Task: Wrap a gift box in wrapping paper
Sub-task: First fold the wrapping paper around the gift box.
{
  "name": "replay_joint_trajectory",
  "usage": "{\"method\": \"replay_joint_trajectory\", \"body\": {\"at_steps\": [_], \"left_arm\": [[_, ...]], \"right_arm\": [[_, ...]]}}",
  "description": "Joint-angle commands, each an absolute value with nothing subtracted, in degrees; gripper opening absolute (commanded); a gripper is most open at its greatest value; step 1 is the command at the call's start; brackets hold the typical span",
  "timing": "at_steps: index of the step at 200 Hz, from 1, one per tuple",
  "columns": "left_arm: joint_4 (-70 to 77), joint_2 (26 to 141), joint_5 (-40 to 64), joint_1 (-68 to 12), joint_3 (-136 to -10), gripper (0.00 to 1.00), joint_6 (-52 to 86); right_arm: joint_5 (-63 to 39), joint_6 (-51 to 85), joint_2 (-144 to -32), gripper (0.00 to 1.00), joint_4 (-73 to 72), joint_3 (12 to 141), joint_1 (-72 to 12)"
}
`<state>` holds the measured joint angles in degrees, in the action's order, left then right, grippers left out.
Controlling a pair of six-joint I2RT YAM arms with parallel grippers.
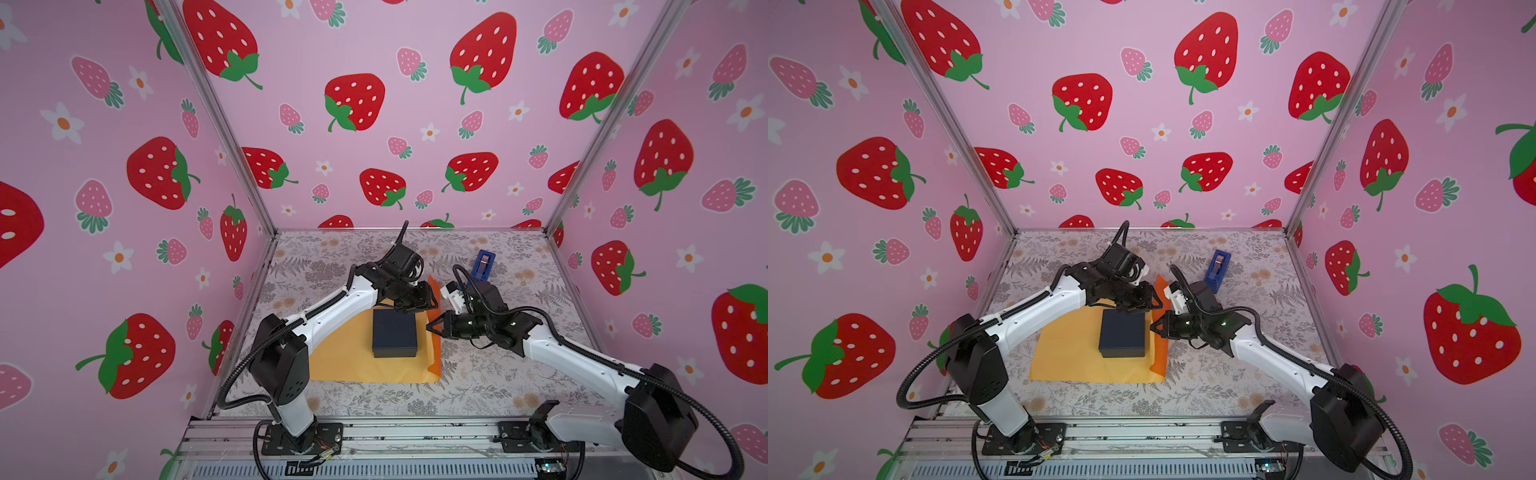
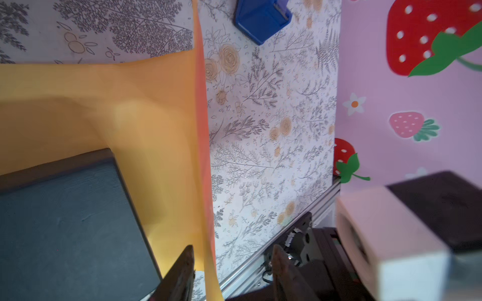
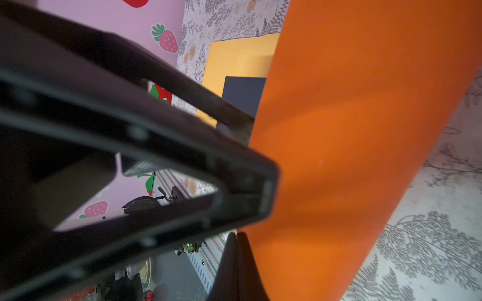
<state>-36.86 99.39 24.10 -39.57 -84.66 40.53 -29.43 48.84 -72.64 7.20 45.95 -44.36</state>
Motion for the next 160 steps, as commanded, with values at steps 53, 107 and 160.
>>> {"method": "replay_joint_trajectory", "body": {"at_steps": [53, 107, 160], "left_arm": [[-41.7, 100.5, 19.5, -40.1, -87.3, 0.14, 41.5], [-45.2, 98.0, 17.2, -39.3, -87.2, 0.00, 38.3], [-50.0, 93.0, 18.7, -34.2, -81.5, 0.00, 33.5]], "right_arm": [[-27.6, 50.8, -74.0, 0.00, 5.3, 48.0, -46.4], [-24.0, 48.2, -73.0, 0.33, 11.5, 51.6, -45.7], [-21.6, 46.1, -72.6, 0.40, 14.1, 52.4, -42.1]]}}
